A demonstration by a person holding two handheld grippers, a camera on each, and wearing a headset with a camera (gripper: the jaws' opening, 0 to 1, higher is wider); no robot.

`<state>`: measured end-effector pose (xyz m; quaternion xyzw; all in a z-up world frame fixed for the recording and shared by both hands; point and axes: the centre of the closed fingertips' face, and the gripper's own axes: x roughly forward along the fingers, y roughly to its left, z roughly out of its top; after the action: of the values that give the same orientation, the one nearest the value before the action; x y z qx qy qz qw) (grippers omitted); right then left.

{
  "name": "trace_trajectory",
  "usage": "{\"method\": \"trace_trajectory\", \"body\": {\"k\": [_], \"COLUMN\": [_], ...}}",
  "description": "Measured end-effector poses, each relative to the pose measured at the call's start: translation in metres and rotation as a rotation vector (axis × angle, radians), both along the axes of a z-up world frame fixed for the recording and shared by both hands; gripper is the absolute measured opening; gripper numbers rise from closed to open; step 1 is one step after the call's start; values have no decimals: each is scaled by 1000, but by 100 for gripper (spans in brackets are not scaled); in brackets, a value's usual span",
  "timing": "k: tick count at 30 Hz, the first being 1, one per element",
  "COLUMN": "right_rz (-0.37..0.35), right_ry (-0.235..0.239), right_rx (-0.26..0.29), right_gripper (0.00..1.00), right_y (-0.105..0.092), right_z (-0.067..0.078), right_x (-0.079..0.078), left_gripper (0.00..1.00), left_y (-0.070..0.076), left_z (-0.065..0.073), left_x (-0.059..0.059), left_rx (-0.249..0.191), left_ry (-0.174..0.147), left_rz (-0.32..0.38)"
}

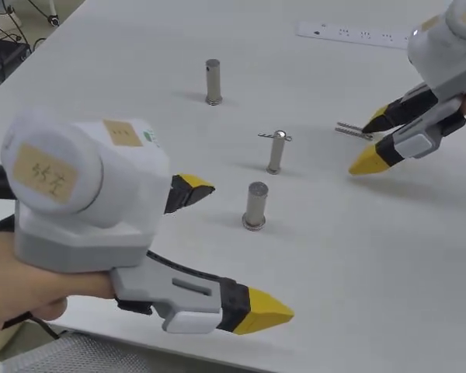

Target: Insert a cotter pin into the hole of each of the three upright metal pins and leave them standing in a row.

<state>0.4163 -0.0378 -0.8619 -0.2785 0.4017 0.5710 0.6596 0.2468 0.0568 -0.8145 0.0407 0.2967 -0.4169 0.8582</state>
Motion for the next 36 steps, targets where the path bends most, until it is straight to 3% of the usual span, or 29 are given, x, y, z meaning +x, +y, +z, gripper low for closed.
{"method": "trace_trajectory", "body": {"k": [7, 13, 17, 19, 24, 28, 31, 33, 36], "right_rz": [-8, 13, 14, 17, 31, 17, 13, -4, -43], "right_ry": [0, -23, -11, -23, -53, -52, -52, -52, -51], "right_rx": [-10, -66, -107, -132, -162, -167, -169, -171, -171], "right_gripper": [51, 47, 46, 45, 40, 38, 31, 26, 18], "right_y": [1, -1, -1, 1, -3, -4, -5, -4, -5], "right_z": [1, -2, -2, -4, -5, -6, -6, -6, -7], "right_x": [-2, 4, 4, 13, 17, 21, 24, 28, 35], "left_gripper": [92, 89, 89, 88, 85, 85, 85, 85, 84], "left_y": [0, -1, -1, 0, 1, 5, 6, 6, 6], "left_z": [-3, -8, -9, -9, -6, -7, -9, -8, -6], "left_x": [-2, -5, -6, -5, -4, -4, -4, -2, 0], "left_rx": [12, 18, 35, 39, -8, 11, 12, -17, -27], "left_ry": [1, 9, 7, 6, 20, 19, 23, 36, 30], "left_rz": [1, -4, -10, -10, 18, 16, 19, 44, 52]}}
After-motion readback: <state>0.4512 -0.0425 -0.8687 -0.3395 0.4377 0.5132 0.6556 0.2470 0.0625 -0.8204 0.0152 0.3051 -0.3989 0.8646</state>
